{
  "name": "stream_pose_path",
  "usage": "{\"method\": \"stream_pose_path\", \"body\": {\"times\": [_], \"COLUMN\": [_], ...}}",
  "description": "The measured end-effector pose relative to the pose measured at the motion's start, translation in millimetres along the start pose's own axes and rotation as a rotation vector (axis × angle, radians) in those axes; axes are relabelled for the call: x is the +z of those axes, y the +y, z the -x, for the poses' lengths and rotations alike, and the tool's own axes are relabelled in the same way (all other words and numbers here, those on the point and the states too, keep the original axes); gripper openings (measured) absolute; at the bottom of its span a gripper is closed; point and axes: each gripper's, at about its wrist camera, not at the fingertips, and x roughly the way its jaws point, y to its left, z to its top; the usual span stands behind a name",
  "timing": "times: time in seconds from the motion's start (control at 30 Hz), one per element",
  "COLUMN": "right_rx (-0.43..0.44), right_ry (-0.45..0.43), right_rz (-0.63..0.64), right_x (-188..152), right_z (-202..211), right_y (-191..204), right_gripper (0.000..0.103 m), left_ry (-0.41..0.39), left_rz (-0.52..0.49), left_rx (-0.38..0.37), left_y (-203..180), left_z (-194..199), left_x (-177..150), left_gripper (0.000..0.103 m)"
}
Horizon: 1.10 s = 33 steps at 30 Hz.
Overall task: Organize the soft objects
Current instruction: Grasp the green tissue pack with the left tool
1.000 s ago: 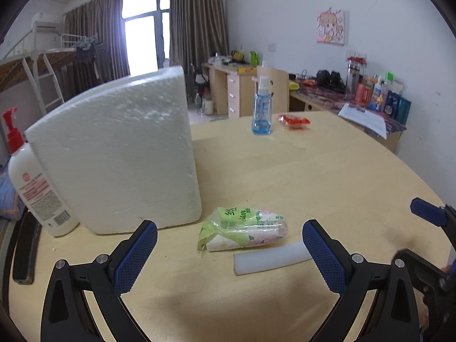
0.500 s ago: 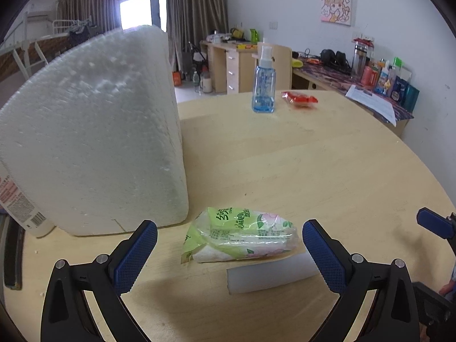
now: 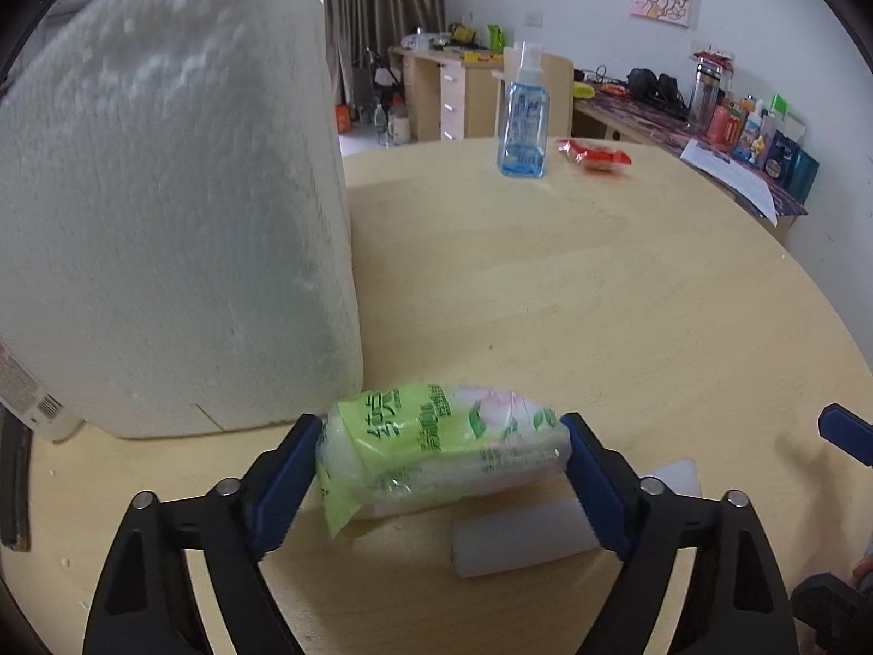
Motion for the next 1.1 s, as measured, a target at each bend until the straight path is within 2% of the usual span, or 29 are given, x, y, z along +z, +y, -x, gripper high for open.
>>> {"method": "stream_pose_path", "body": {"times": [0.3, 0.63, 0.73, 0.83, 0.9, 1.1], "right_rx": [-0.005, -0.025, -0.022, 0.033, 0.036, 0.054], "right_ry": [0.018, 0.036, 0.047, 0.074, 0.085, 0.178], "right_rz": [0.005, 0.047, 0.093, 0.141, 0.181, 0.423], "right_x": [1, 5, 9, 16, 21, 26], "right_z": [-1, -5, -7, -11, -14, -40], "right_y": [1, 6, 10, 13, 18, 37], "right_gripper": [0.102, 0.102, 0.102, 0.102, 0.102, 0.102], "left_ry": [-0.024, -0.124, -0.153, -0.16, -0.161, -0.187], "left_rz": [0.003, 0.002, 0.005, 0.009, 0.014, 0.026], "left_rx": [-0.036, -0.096, -0.092, -0.095, -0.094, -0.093], "left_y": [5, 15, 19, 23, 26, 31], "left_z": [7, 37, 43, 45, 46, 52], "left_x": [-4, -12, -15, -16, -16, -16], "left_gripper": [0.078, 0.077, 0.077, 0.077, 0.077, 0.077]}}
